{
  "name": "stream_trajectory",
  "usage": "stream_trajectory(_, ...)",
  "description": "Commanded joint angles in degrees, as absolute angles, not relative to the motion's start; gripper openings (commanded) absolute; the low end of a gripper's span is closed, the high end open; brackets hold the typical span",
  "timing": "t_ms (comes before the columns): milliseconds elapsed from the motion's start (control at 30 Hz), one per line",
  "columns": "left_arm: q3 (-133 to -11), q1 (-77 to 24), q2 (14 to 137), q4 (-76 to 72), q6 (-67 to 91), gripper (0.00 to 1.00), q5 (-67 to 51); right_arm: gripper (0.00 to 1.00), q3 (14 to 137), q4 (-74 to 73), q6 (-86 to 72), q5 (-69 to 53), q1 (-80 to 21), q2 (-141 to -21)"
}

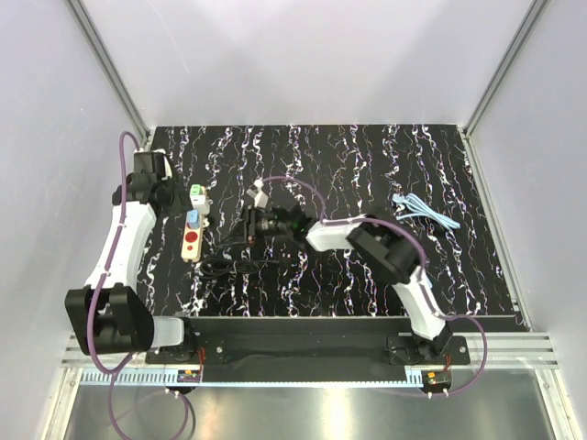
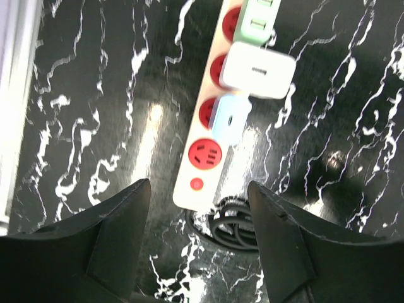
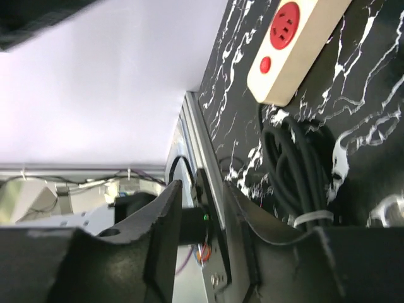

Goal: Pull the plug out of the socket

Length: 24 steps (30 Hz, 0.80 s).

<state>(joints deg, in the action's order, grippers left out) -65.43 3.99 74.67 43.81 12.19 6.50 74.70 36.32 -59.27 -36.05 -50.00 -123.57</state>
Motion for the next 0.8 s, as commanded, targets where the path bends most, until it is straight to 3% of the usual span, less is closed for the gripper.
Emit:
stream_trajectory(0, -69.08, 4.31, 77.07, 43.59, 9.93, 0.68, 6.86, 0.39, 79.87, 45.88, -66.44, -33.23, -51.76, -128.93)
stream_trajectory(100, -68.91, 4.39, 79.88, 42.89, 11.51, 0.58, 5.72, 0.39, 85.23, 40.18, -63.47, -30.77, -52.91, -132.00)
stream_trajectory(200, -67.51, 4.39, 79.81, 41.67, 12.74, 0.56, 3.87, 0.38, 90.76, 35.08, -58.89, -28.30, -54.84, -134.81)
stream_trajectory(533, -63.81, 4.31, 79.54, 36.04, 13.36, 0.57, 6.06, 0.05, 105.20, 26.81, -58.45, -27.25, -56.60, -144.93)
stream_trajectory(767, -60.30, 4.31, 75.15, 32.79, 13.01, 0.55, 7.47, 0.00, 110.37, 24.80, -59.06, -25.23, -56.95, -147.83)
